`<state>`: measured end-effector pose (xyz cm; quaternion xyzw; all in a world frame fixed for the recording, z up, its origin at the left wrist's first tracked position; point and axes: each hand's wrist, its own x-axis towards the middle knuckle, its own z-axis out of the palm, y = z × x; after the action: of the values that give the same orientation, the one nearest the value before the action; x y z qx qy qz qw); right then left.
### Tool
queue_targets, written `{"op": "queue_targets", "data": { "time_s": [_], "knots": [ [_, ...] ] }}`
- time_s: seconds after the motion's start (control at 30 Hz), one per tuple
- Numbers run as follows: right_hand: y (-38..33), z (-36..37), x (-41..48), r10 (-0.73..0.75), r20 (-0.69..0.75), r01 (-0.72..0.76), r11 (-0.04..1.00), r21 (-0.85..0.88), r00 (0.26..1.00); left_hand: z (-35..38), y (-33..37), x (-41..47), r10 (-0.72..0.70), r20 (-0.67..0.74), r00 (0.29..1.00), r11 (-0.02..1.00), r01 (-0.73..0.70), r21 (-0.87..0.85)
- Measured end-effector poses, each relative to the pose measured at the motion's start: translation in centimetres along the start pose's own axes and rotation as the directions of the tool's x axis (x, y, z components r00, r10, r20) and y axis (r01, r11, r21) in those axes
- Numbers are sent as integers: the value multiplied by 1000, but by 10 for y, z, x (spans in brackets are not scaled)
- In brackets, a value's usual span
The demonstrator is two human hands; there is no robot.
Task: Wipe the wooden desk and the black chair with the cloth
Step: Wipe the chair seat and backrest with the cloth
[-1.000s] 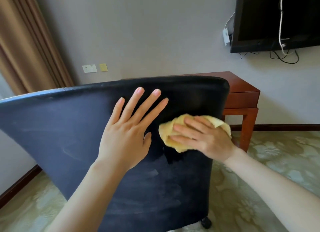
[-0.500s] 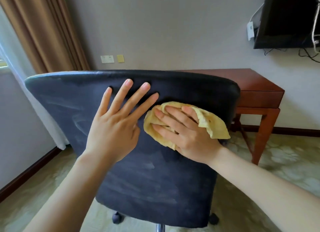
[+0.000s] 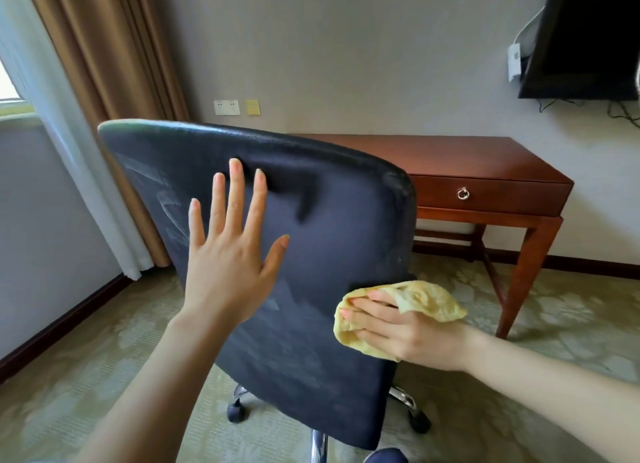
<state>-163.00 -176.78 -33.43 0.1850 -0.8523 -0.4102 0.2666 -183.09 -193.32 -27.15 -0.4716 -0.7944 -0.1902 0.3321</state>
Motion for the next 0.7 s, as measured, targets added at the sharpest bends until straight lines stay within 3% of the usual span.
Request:
{"op": "queue_targets", "data": {
  "time_s": [0.13,0.3,0.47,0.7],
  "knots": [
    [34,-10,-6,-12,-62,13,1000,22,998,1,-1,-1,-4,30,1000,995,7,-101],
    [72,-40,15,117,-203,-107,992,60,972,0,-6,0,13,48,999,995,-8,-99],
    [94,-59,42,231,-353,-239,971,21,907,5,-5,0,6,34,999,995,-3,-98],
    [95,-61,57,415,-426,-372,910,183,804,7,-5,-1,1,27,1000,993,2,-120]
  ]
}}
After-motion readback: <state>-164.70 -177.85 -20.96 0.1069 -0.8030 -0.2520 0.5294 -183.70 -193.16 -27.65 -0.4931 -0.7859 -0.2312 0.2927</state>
